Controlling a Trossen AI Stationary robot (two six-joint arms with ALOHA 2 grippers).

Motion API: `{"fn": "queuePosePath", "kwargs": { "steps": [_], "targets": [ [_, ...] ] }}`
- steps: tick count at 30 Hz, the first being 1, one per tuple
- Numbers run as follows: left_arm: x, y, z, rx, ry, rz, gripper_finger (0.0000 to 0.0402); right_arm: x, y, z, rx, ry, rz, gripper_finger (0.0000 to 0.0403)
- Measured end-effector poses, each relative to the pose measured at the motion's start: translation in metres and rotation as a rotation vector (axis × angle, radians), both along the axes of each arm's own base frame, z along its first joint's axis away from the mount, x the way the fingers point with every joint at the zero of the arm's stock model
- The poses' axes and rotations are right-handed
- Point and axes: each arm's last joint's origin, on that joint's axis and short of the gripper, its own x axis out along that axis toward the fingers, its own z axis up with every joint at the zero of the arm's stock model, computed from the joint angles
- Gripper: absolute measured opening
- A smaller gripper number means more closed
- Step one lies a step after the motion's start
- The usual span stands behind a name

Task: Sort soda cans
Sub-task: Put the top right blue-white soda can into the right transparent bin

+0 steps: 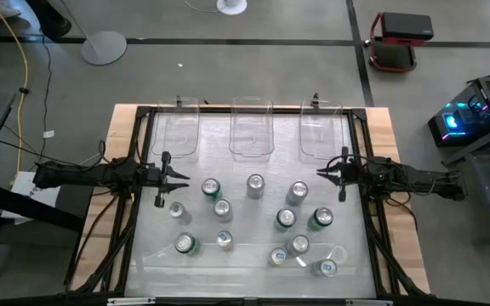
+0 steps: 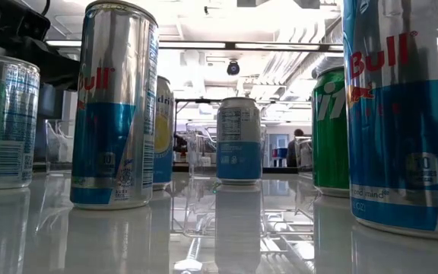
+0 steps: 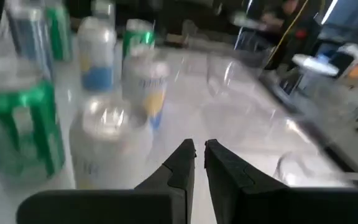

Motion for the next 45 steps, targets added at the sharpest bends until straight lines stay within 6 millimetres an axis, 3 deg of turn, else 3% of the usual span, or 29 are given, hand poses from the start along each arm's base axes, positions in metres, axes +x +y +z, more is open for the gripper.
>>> {"fn": "queuePosePath", "kwargs": {
  "steps": [5, 10, 18, 24, 30, 34, 38, 45],
  "targets": [
    [-0.001, 0.000, 0.018, -0.001, -0.183, 0.002, 0.0078, 0.002, 0.002, 0.027, 0.359, -0.318, 0.051, 0.0032],
    [-0.004, 0.000, 0.032, -0.039, -0.336, -0.001, 0.0078, -0.005, -0.002, 0.055, 0.513, -0.668, -0.032, 0.0032],
    [-0.010, 0.002, 0.047, 0.061, -0.498, 0.054, 0.0078, -0.006, 0.002, 0.082, 0.374, -0.920, 0.149, 0.0032],
    [-0.010, 0.003, 0.046, 0.000, -0.489, 0.080, 0.0078, -0.009, -0.001, 0.091, 0.376, -1.057, 0.087, 0.0032],
    [-0.009, 0.004, 0.045, -0.037, -0.471, 0.124, 0.0078, 0.002, -0.001, 0.087, 0.327, -0.972, 0.054, 0.0033],
    [-0.009, 0.004, 0.045, -0.030, -0.469, 0.137, 0.0078, 0.019, -0.002, 0.097, 0.367, -0.802, 0.036, 0.0047],
    [-0.009, 0.005, 0.045, 0.001, -0.469, 0.153, 0.0078, 0.041, -0.003, 0.117, 0.367, -0.533, -0.019, 0.0094],
    [-0.009, 0.005, 0.045, -0.060, -0.469, 0.144, 0.0078, 0.076, -0.003, 0.147, 0.357, 0.043, -0.095, 0.0216]
  ]
}}
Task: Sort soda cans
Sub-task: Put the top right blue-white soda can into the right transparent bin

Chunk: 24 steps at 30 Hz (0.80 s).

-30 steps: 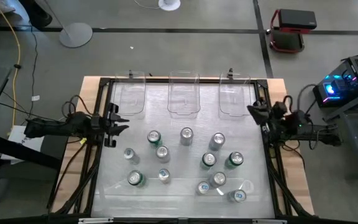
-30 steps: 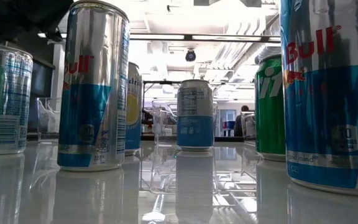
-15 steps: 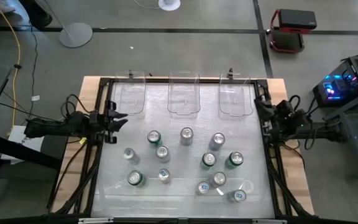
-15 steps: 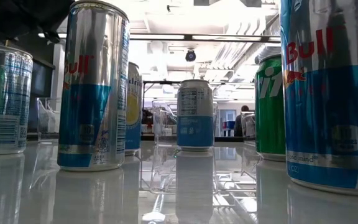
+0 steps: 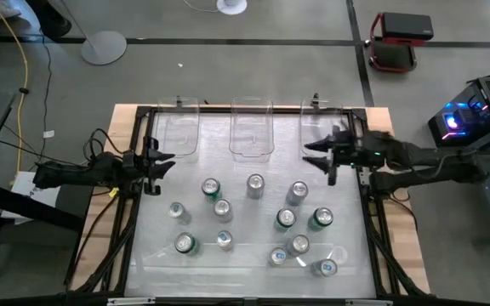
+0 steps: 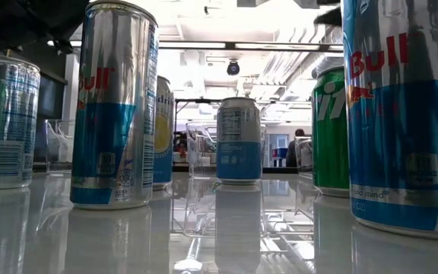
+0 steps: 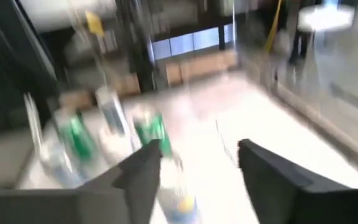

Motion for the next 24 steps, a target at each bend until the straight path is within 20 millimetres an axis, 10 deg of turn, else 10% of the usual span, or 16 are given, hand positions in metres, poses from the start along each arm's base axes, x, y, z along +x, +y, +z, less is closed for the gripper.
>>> {"fn": "queuePosePath", "kwargs": {
  "steps": [11, 24],
  "targets": [
    [0.002, 0.000, -0.005, -0.102, 0.039, -0.046, 0.0078, 0.060, -0.001, 0.040, -0.138, 0.522, 0.103, 0.0337],
    [0.002, 0.000, -0.005, -0.101, 0.049, -0.044, 0.0078, 0.110, 0.020, -0.007, -0.131, 0.955, 0.357, 0.0339]
  ]
}}
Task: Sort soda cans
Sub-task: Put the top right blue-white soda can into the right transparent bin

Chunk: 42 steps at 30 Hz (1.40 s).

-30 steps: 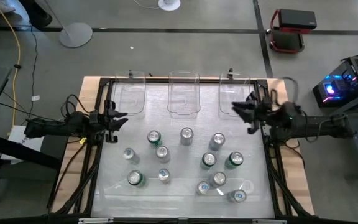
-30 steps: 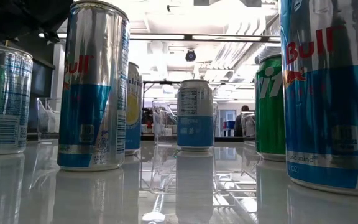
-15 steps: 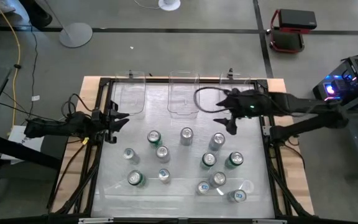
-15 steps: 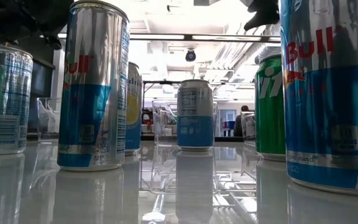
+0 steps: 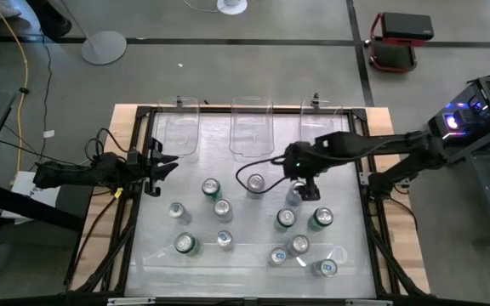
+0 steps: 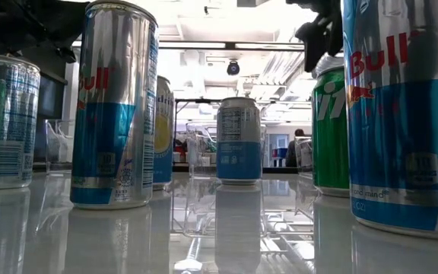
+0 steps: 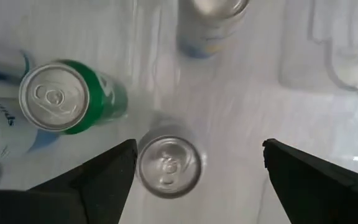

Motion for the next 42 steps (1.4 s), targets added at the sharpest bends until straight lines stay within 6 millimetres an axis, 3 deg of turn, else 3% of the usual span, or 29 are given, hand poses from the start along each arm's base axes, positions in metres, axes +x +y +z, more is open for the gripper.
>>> {"fn": "queuePosePath", "kwargs": {
  "steps": [7, 20, 25, 34, 42],
  "targets": [
    [0.000, 0.000, 0.000, -0.001, 0.000, -0.001, 0.0078, 0.004, 0.006, -0.035, 0.010, 0.088, -0.012, 0.0339],
    [0.000, 0.000, 0.000, -0.001, -0.004, -0.001, 0.0078, -0.003, 0.015, -0.070, 0.005, 0.137, -0.126, 0.0336],
    [0.000, 0.000, 0.000, 0.000, -0.003, -0.001, 0.0078, -0.005, 0.015, -0.078, 0.018, 0.121, -0.184, 0.0308],
    [0.000, 0.000, 0.000, 0.001, -0.003, 0.000, 0.0078, -0.001, 0.014, -0.077, 0.037, 0.080, -0.286, 0.0280],
    [0.000, 0.000, 0.000, 0.001, -0.003, 0.000, 0.0078, -0.002, -0.001, -0.039, -0.044, 0.044, -0.469, 0.0279]
  ]
}}
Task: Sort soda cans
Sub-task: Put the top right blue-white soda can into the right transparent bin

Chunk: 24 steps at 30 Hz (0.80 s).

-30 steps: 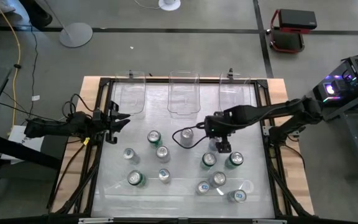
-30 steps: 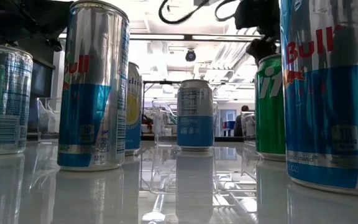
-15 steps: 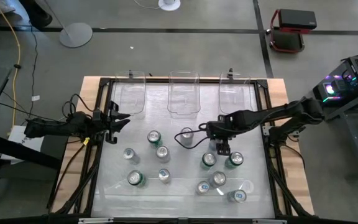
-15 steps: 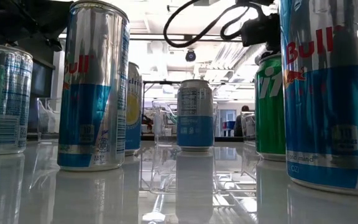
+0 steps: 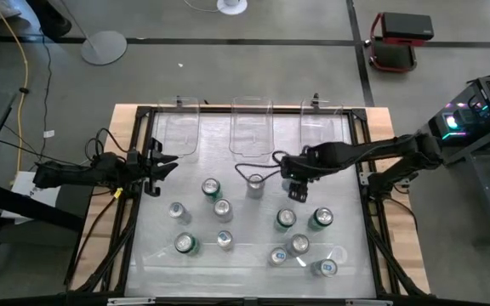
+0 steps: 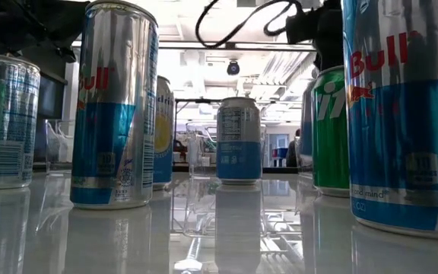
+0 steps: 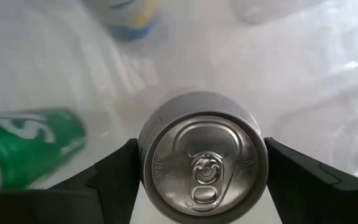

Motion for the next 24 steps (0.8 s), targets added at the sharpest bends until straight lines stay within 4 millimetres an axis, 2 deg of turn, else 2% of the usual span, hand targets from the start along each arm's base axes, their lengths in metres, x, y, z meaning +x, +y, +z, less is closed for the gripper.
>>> {"fn": "queuePosePath", "kwargs": {
  "steps": [5, 13, 15, 18, 24],
  "targets": [
    [0.000, 0.000, 0.000, -0.001, 0.001, 0.000, 0.0078, -0.026, -0.020, 0.034, -0.035, -0.057, -0.170, 0.0279],
    [0.000, 0.000, 0.000, -0.024, -0.002, -0.010, 0.0078, -0.093, -0.054, 0.082, -0.078, -0.242, -0.505, 0.0279],
    [0.000, 0.000, 0.000, -0.024, -0.003, -0.010, 0.0078, -0.107, -0.064, 0.085, -0.100, -0.235, -0.605, 0.0279],
    [0.000, 0.000, 0.000, -0.024, -0.003, -0.010, 0.0078, -0.117, -0.080, 0.085, -0.119, -0.219, -0.703, 0.0279],
    [0.000, 0.000, 0.000, -0.026, -0.003, -0.010, 0.0078, -0.115, -0.105, 0.058, -0.066, -0.112, -0.656, 0.0277]
  ]
}}
